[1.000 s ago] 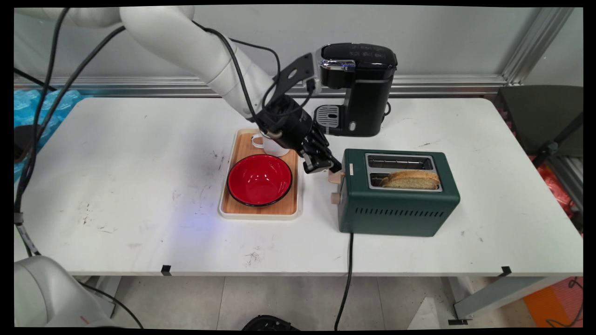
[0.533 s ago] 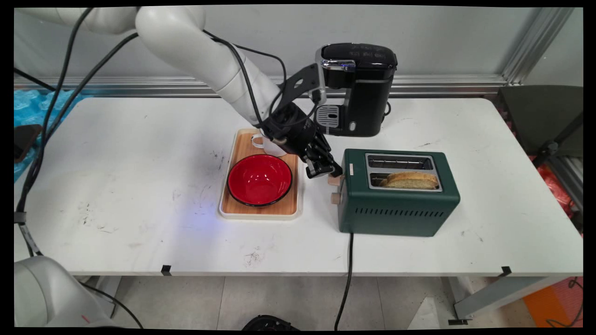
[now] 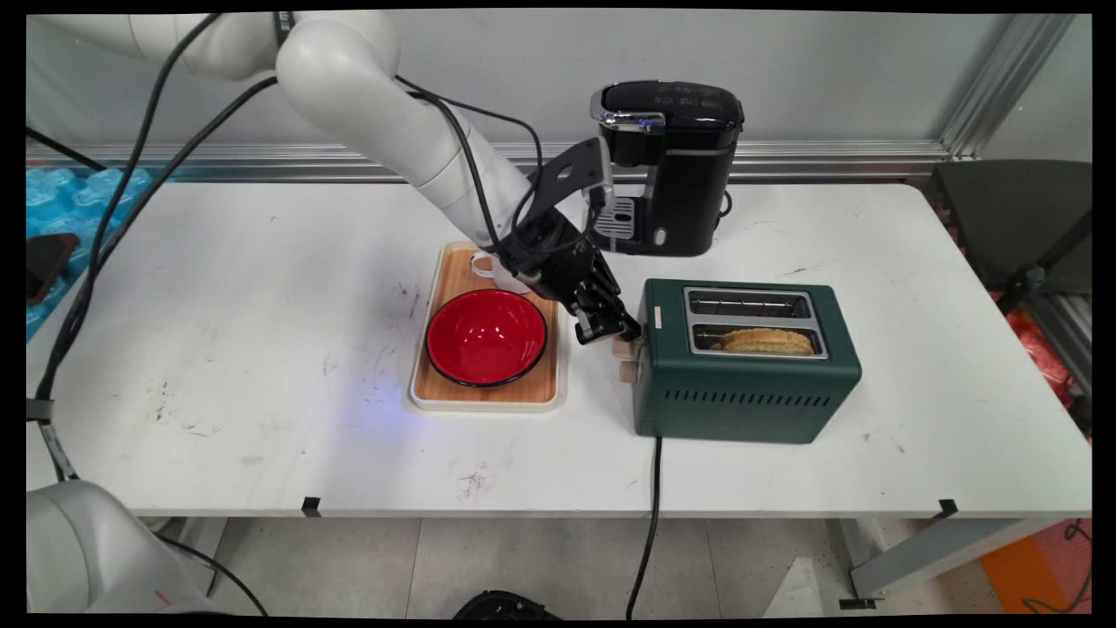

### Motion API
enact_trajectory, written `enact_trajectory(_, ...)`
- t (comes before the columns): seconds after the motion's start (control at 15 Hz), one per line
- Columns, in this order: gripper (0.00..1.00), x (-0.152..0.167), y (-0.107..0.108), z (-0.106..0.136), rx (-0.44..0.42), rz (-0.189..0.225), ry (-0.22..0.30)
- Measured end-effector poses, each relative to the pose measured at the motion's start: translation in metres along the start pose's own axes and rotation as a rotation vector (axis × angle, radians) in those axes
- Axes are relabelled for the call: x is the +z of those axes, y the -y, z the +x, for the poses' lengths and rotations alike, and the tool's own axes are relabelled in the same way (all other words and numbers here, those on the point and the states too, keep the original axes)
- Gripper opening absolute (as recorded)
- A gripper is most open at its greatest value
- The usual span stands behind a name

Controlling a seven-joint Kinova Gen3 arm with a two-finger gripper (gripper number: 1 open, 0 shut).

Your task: Press the toaster switch

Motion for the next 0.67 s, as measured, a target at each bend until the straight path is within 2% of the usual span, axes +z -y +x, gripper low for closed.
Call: enact_trajectory(0.67, 0.0, 0.014, 0.001, -0.02, -0.03, -0.011, 0.021)
